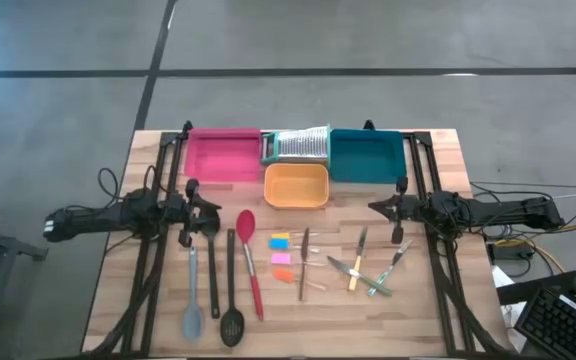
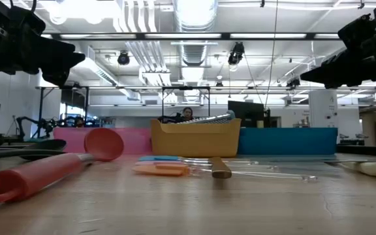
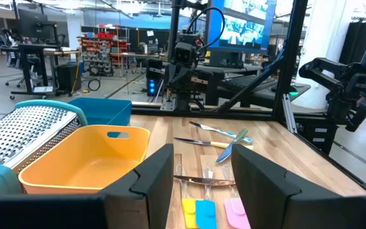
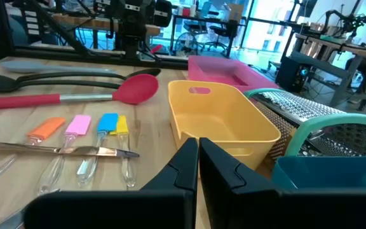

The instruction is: Pick & Place Kitchen Items

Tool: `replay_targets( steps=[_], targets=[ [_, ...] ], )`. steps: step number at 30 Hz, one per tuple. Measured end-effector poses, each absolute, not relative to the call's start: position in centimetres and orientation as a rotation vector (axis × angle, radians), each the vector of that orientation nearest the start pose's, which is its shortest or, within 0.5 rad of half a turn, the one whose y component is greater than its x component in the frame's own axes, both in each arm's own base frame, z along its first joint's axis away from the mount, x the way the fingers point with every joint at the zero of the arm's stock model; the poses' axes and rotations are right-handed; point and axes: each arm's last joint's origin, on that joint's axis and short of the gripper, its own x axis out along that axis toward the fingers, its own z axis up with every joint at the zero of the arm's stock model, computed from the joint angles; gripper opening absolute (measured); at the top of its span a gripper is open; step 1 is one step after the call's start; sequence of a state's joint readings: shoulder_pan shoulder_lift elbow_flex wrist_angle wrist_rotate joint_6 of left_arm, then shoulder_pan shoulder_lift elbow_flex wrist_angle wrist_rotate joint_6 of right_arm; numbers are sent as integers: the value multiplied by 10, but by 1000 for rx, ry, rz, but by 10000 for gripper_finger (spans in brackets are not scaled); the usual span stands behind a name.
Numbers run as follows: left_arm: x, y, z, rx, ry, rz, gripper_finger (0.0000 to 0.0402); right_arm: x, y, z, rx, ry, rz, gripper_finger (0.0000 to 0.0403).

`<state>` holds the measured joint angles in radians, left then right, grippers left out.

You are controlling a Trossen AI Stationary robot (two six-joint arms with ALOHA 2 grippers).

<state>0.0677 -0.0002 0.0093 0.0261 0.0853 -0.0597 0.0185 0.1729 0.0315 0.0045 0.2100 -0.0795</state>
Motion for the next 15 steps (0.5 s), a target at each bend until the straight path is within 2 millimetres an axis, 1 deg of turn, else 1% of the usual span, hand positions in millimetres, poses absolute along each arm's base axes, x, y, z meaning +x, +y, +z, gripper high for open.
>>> replay_targets(
  steps=[8,11,15],
  targets=[
    [97,4,169,-57,-35,-18,163,107,-4,165,-78,98,-188,8],
    [97,4,169,-57,-35,-19,163,107,-4,182,-67,-79,-193,8],
    [97,4,169,-57,-35,-19,163,99,-4,214,-4,-425,-191,8]
  ],
)
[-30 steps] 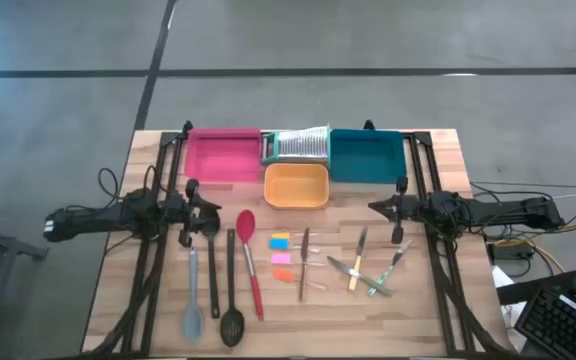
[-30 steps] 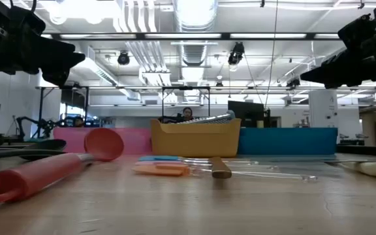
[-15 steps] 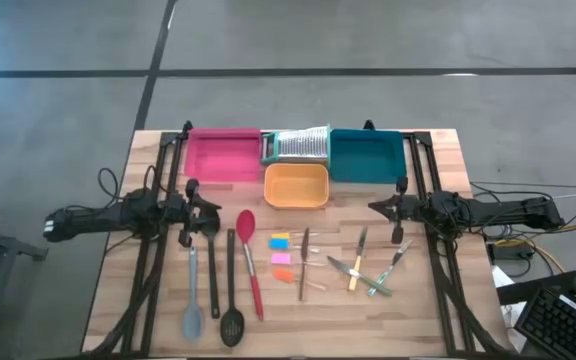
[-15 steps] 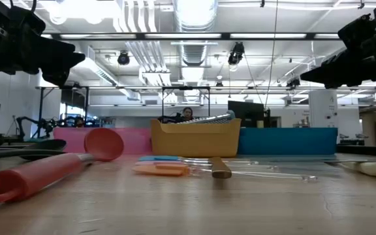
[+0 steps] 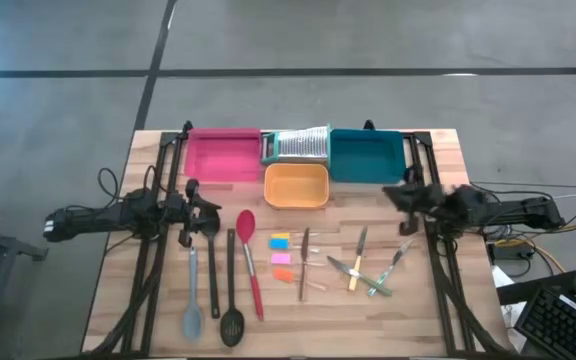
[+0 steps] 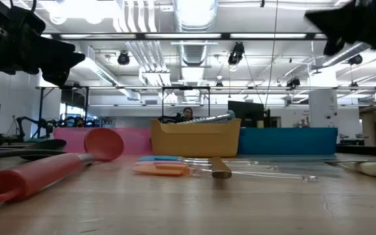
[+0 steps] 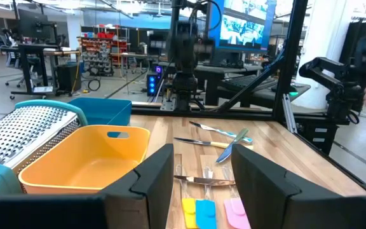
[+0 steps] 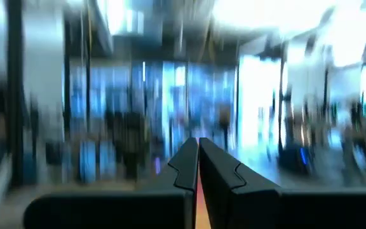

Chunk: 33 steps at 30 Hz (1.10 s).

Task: Pick & Place Kitchen Items
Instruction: Put the green knife into the blue bin

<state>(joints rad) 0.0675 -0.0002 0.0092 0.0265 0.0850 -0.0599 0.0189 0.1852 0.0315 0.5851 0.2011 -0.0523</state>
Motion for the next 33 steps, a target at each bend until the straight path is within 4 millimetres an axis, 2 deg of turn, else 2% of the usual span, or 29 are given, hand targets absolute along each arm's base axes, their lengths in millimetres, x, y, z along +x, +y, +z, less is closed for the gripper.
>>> replay_targets(
  steps=[4,7,9,12,18,21,26,29,33],
  targets=[
    [97,4,169,-57,-35,-19,163,92,-1,240,-47,-604,-87,8],
    [97,4,169,-57,-35,-19,163,94,5,264,-180,-605,70,8],
    [97,4,169,-57,-35,-18,163,100,7,281,-185,-571,129,8],
    [97,4,169,-57,-36,-19,163,118,7,304,-169,-454,142,8],
    [97,4,169,-57,-36,-19,163,172,8,336,-130,-170,165,8],
    [97,4,169,-57,-36,-19,163,200,9,340,-83,10,126,8],
    [97,4,169,-57,-36,-19,163,238,25,329,-72,394,-4,8],
    [97,4,169,-57,-37,-19,163,248,48,322,-86,624,-61,8],
    [97,4,169,-57,-37,-19,163,246,86,320,-132,826,-165,8]
  ],
)
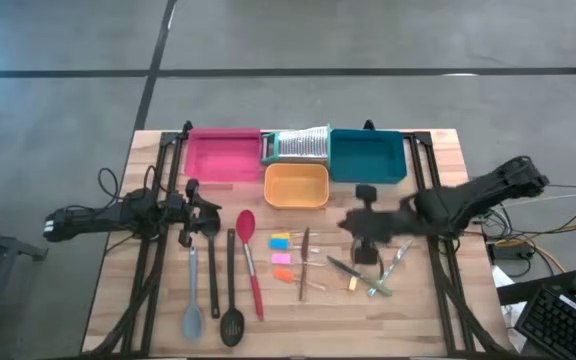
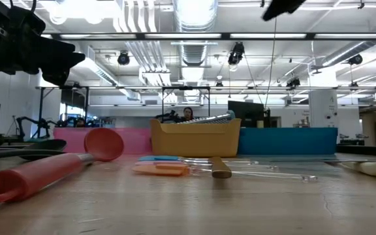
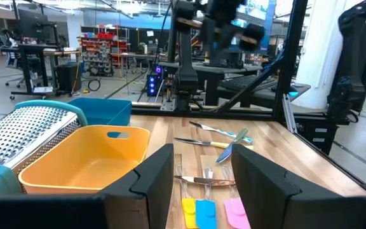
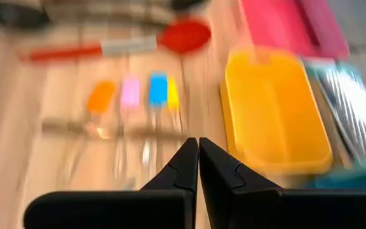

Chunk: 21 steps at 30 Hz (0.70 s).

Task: Pick & Place Kitchen Items
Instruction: Put the green knife into the blue bin

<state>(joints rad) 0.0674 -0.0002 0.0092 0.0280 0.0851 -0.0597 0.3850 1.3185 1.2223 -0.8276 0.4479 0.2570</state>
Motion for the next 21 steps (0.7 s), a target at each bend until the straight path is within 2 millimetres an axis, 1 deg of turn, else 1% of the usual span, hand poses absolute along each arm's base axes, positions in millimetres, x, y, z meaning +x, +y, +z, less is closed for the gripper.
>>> replay_targets(
  steps=[2,5,7,10,14,16,21],
  targets=[
    [97,4,169,-57,-37,-19,163,241,106,321,-136,887,-207,8],
    [97,4,169,-57,-37,-18,163,231,132,323,-79,967,-247,8],
    [97,4,169,-57,-37,-19,163,225,146,322,-27,1006,-280,8],
    [97,4,169,-57,-37,-19,163,220,162,320,62,1023,-332,8],
    [97,4,169,-57,-37,-19,163,221,174,313,204,1098,-357,10],
    [97,4,169,-57,-37,-19,163,224,176,308,224,1128,-370,19],
    [97,4,169,-57,-37,-19,163,229,178,300,208,1151,-392,69]
  ],
)
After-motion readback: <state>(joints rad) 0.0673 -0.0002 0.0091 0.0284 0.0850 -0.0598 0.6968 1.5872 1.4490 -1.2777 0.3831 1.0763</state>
